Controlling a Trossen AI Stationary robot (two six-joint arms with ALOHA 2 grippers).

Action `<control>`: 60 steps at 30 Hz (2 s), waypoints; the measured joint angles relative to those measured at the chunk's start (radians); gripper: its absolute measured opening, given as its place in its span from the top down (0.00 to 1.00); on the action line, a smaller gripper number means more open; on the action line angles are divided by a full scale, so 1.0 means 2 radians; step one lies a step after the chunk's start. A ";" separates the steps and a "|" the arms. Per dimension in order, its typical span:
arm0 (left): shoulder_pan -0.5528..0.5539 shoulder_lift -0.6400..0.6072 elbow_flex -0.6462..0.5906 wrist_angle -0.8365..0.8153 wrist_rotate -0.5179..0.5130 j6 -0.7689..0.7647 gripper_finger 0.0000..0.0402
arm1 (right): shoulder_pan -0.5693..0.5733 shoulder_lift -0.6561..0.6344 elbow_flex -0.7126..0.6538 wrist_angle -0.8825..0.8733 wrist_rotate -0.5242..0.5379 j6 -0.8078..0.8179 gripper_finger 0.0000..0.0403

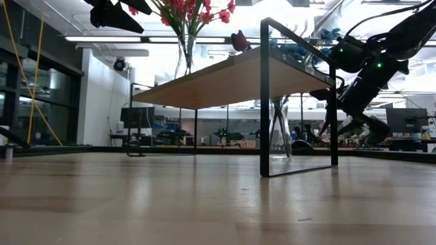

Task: Pick and place flowers into a vace then onto a shelf
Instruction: Put the transparent vase with flowers on the shelf

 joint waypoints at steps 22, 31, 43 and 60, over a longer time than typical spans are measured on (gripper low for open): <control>0.000 0.000 0.000 -0.002 0.003 0.002 0.09 | 0.074 0.000 -0.080 0.091 0.124 0.054 0.75; 0.000 0.000 0.000 -0.002 0.002 0.002 0.09 | 0.116 0.000 -0.141 0.229 0.166 0.025 0.75; 0.000 0.000 0.000 -0.002 0.002 0.002 0.09 | 0.155 0.000 -0.156 0.323 0.178 -0.123 0.75; 0.000 0.000 0.000 -0.002 0.002 0.002 0.09 | 0.162 0.000 -0.156 0.376 0.099 -0.296 0.75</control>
